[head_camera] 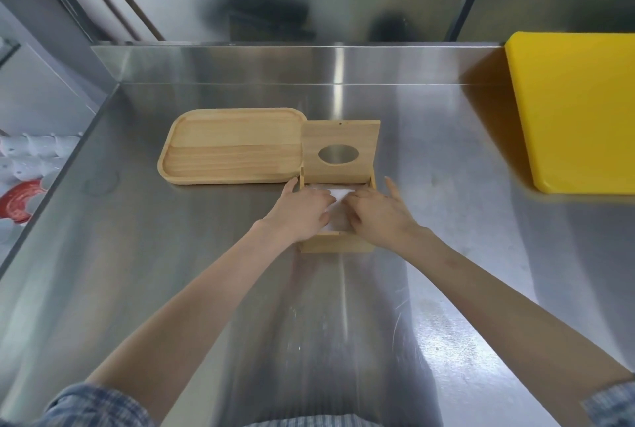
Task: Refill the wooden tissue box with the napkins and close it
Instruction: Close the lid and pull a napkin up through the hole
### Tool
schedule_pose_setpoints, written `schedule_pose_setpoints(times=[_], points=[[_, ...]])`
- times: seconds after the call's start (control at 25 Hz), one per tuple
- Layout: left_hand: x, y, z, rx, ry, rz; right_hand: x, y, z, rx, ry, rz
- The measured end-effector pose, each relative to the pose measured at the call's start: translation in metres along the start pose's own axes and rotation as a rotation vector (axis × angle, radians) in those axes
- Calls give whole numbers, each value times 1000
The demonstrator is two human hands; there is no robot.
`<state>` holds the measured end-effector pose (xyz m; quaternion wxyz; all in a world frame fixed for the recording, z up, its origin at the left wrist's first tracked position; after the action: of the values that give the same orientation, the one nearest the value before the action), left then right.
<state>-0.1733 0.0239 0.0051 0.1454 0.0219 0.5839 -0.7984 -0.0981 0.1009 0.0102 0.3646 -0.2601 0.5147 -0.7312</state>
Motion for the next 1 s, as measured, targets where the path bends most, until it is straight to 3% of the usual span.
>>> schedule_pose_setpoints(times=[0.28, 0.48, 1.0], points=[[7, -52, 33, -585, -89, 153, -26, -42, 10, -339, 97, -452], [13, -81, 39, -802, -85, 117, -38, -72, 0, -442, 193, -565], [34, -85, 10, -640, -150, 86, -28, -82, -26, -413, 148, -614]])
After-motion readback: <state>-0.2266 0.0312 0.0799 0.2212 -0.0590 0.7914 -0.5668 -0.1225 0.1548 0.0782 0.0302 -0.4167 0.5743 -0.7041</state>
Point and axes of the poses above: each hand's wrist, its own z-axis away from the middle knuckle, its own y-axis out of the palm, x = y × z, the point moved 5 cm from there along -z, towards the middle knuckle, and after that the axes turned 15 degrees about y, right-handed, at the moved point
